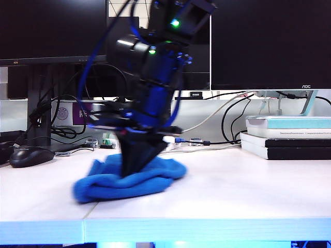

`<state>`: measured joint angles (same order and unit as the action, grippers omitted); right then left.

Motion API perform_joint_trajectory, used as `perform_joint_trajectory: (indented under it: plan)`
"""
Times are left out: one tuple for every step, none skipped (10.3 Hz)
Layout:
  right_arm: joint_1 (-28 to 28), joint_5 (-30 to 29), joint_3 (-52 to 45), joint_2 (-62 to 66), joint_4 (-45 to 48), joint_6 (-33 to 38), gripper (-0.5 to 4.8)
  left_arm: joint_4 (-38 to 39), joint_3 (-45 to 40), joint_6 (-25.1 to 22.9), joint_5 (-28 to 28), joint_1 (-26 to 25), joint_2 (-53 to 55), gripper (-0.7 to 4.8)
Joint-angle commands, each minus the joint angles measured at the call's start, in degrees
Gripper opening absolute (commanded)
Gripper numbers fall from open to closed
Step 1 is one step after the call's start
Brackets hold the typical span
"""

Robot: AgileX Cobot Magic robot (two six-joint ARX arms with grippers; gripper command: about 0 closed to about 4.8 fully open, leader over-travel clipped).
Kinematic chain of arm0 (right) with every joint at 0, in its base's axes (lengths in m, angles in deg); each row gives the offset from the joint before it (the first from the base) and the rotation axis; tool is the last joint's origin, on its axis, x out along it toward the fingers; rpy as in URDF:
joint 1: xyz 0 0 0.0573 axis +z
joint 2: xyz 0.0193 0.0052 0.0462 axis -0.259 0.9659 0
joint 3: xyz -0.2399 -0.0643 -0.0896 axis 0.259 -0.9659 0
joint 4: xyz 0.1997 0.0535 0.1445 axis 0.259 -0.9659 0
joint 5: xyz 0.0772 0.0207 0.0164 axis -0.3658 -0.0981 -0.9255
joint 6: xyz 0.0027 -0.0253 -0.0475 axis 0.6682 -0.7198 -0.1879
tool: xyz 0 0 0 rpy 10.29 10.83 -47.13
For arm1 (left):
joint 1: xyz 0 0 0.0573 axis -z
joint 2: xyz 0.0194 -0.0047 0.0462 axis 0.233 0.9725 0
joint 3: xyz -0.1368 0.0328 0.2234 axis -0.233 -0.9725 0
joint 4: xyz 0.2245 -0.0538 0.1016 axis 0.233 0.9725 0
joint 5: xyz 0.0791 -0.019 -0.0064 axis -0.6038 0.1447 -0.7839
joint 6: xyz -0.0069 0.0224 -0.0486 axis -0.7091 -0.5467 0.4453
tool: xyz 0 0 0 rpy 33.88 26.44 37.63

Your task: Wipe the table from right to left using the rag.

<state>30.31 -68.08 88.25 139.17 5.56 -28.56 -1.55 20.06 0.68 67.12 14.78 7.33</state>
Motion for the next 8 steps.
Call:
perform_joint_trajectory:
  plan:
    - [2.9,-1.6,-0.7,2.1,2.0,0.7,-0.05,1.6,0.7,-0.2,-1.7,0.0,-0.2,-0.05]
    - [3.5,-1.6,-0.6,2.5,2.5,1.4,-0.05,1.8,0.7,-0.2,-1.7,0.0,-0.2,-0.05]
    - [5.5,-2.4,3.1,4.8,2.4,1.6,-0.05,2.4,0.7,-0.2,-2.0,0.0,-0.2,-0.05]
    - [7.8,-2.8,14.4,11.9,-0.3,1.7,-0.05,6.7,0.8,0.0,-8.4,0.0,-0.3,-0.05]
    - [8.0,-2.8,16.1,12.9,-0.5,1.7,-0.05,9.0,1.2,0.0,-10.7,0.0,-0.3,-0.05]
    - [8.3,-2.8,22.4,16.2,-0.8,2.2,-0.05,17.9,5.1,1.7,-22.7,0.0,-0.3,-0.05]
    - [8.3,-2.8,23.2,16.5,-0.8,2.2,-0.06,20.9,7.0,4.0,-26.5,0.0,-0.3,-0.05]
    - [8.7,-2.8,24.9,17.8,-0.9,3.1,-0.05,25.6,11.7,5.7,-32.5,0.0,-0.3,-0.05]
